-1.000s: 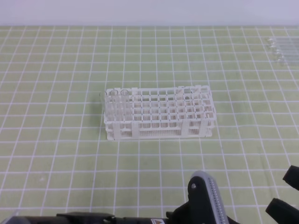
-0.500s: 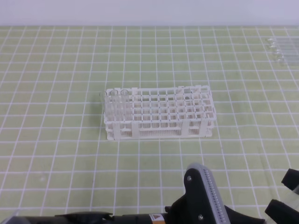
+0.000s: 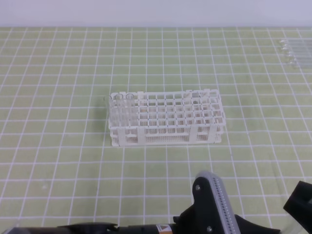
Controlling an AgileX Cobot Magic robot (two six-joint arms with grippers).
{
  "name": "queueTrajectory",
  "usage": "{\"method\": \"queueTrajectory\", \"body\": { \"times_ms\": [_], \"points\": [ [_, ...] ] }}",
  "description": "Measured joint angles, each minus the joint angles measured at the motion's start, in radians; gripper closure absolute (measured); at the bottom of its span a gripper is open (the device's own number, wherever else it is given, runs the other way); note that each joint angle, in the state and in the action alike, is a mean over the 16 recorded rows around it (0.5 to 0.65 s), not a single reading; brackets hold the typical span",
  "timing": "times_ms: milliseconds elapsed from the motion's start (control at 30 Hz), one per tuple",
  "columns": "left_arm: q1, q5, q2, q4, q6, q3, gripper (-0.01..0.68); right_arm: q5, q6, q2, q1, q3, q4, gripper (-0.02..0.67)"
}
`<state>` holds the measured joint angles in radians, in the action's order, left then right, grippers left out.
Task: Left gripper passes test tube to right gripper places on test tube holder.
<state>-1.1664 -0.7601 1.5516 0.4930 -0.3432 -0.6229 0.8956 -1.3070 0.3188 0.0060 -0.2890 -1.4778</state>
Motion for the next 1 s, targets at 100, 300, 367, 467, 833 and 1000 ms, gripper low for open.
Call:
{"method": "queueTrajectory", "body": {
  "times_ms": [100,300,367,467,833,1000],
  "points": [
    [0.0,-0.013,0.001,-0.012,0.0,0.0,0.658,-0.005,-0.003,0.0,0.0,0.0,-0.001,0.505],
    [-0.001,-0.043,0.003,-0.037,0.002,0.001,0.662,-0.015,-0.01,0.0,0.0,-0.001,-0.003,0.534],
    [0.0,-0.047,0.003,-0.043,0.002,0.001,0.655,-0.018,-0.012,0.0,0.0,-0.001,-0.004,0.537],
    [0.001,-0.045,0.004,-0.046,0.002,0.001,0.624,-0.02,-0.013,0.0,0.0,-0.002,-0.005,0.539],
    [0.012,-0.012,-0.002,-0.06,-0.001,0.0,0.404,-0.004,-0.011,0.0,0.0,-0.001,-0.002,0.544],
    [0.016,0.027,-0.016,-0.061,-0.002,0.0,0.331,-0.001,-0.01,0.0,0.001,0.0,0.0,0.546]
  ]
}}
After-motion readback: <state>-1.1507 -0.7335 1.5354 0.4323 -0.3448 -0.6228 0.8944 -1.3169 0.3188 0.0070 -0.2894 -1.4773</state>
